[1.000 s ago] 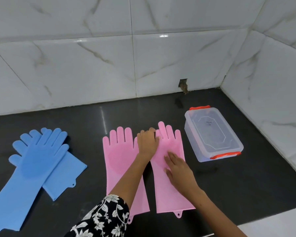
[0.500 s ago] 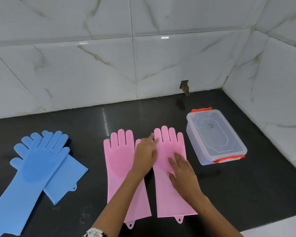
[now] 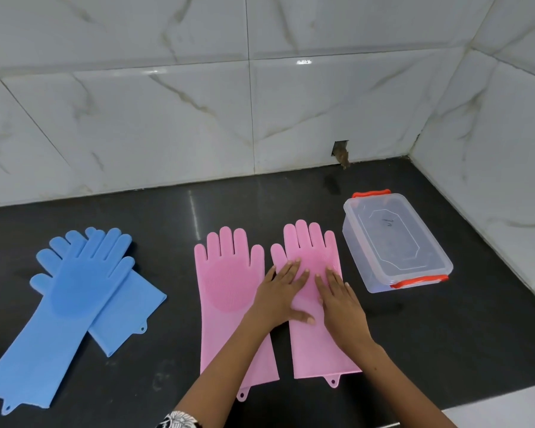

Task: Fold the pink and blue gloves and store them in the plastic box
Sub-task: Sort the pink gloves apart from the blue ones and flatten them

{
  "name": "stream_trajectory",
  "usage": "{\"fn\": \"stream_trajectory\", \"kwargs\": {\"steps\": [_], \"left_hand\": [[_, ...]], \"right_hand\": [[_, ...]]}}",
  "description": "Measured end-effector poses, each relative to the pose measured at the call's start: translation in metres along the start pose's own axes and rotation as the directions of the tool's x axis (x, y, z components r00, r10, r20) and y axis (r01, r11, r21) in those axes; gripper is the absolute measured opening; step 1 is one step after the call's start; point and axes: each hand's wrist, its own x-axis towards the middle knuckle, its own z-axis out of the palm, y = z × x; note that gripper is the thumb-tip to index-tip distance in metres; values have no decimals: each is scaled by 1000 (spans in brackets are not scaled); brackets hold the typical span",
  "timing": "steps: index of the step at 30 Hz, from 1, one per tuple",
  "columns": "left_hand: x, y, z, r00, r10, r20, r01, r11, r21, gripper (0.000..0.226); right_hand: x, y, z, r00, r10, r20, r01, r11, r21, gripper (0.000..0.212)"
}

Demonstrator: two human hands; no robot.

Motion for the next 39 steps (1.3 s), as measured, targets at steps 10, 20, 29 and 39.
{"fn": "stream_trajectory", "kwargs": {"steps": [10,20,29,39], "left_hand": [[3,0,-9,1000,-10,-17,9,1000,-15,100],[-25,26,-3,997,-69,-40,66,996,-66,87],[-31,29,3,996,-67,-60,63,995,-76,89],[18,60,-43,913,-284,-292,110,862,-495,27]], "right_hand": [[7,3,-4,1000,-7,15,7,1000,8,62],[-78,11,-15,963,262,-66,-239,940,242,42],[-101,13,-20,905,425,-15,-368,800,473,31],[-96,15,-28,877,480,15,-410,732,545,23]]}}
